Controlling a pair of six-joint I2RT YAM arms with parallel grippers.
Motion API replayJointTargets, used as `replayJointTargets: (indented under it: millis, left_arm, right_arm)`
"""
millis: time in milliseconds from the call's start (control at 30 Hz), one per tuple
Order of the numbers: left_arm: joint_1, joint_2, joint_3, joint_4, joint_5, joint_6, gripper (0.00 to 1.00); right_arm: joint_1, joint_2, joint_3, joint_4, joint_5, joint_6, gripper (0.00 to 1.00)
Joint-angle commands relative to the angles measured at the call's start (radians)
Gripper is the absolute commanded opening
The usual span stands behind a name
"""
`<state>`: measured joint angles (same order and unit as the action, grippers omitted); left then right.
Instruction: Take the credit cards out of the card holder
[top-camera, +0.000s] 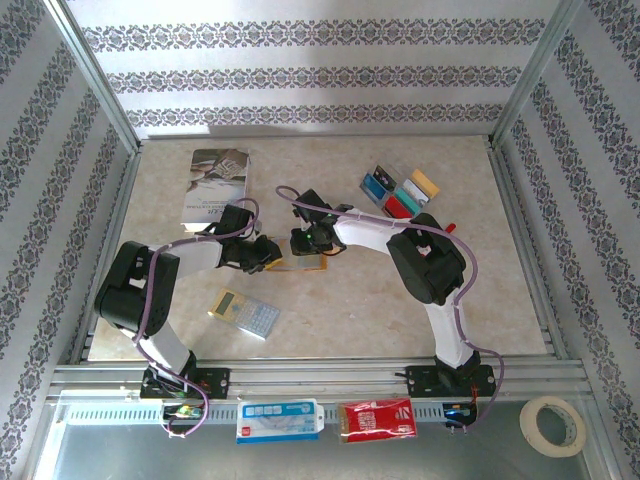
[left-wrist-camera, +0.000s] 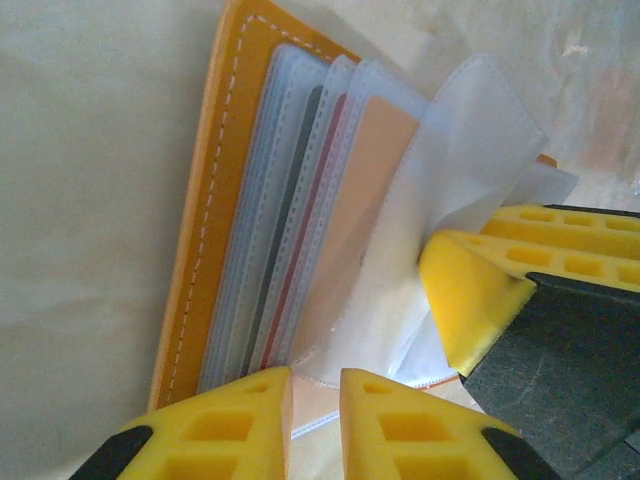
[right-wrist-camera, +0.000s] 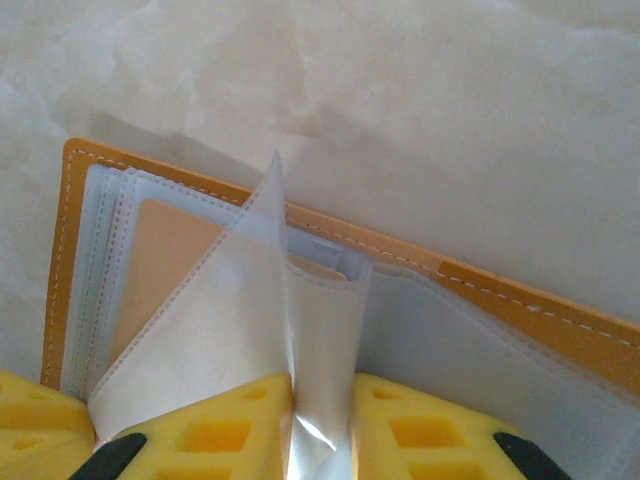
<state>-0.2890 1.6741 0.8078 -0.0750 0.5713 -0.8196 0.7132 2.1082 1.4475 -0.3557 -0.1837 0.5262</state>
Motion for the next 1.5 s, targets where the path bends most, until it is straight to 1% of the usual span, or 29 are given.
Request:
replayJointTargets:
  millis: [0, 167, 567, 700, 1000, 1033, 1100, 1167, 1233, 1367, 1467]
  left_arm:
    - [-0.021, -0.004, 0.025, 0.005, -0.021, 0.002, 0.21]
    - [-0.022, -0.04, 0.015, -0.015, -0.087, -0.001, 0.21]
    - [-0.039, 0.005, 0.042, -0.001, -0.051, -0.004, 0.21]
    - [-0.043, 0.021, 0.063, 0.003, -0.006, 0.008, 0.21]
    - [-0.043, 0.044, 0.081, -0.014, -0.034, 0.019, 0.19]
    - [-0.043, 0.046, 0.083, -0.014, -0.037, 0.023, 0.18]
    - [-0.043, 0.047, 0.092, -0.021, -0.039, 0.041, 0.18]
    - [-0.042, 0.049, 0.104, -0.023, -0.034, 0.054, 0.18]
    - [-0.042, 0.06, 0.111, -0.003, -0.01, 0.052, 0.18]
    - [-0.046, 0.08, 0.104, 0.089, 0.072, 0.018, 0.18]
    - [-0.073, 0.076, 0.111, 0.098, 0.093, 0.019, 0.22]
  right_arm:
    - [0.0, 0.005, -0.036, -0.031, -0.004, 0.015, 0.21]
    - [-0.001, 0.006, -0.047, -0.028, 0.0, 0.02, 0.2]
    - [-0.01, -0.005, -0.068, 0.003, -0.017, 0.021, 0.19]
    - [-0.012, -0.005, -0.075, 0.009, -0.022, 0.025, 0.19]
    - [-0.018, -0.028, -0.09, 0.043, -0.053, 0.032, 0.19]
    - [-0.02, -0.036, -0.089, 0.044, -0.065, 0.029, 0.19]
    - [-0.028, -0.063, -0.08, 0.05, -0.111, 0.019, 0.2]
    - [-0.034, -0.102, -0.076, 0.059, -0.132, 0.015, 0.22]
    - [-0.044, -0.146, -0.078, 0.067, -0.133, 0.021, 0.24]
    - [-0.068, -0.241, -0.119, 0.11, -0.122, 0.054, 0.29]
    - [-0.083, -0.303, -0.168, 0.139, -0.1, 0.065, 0.31]
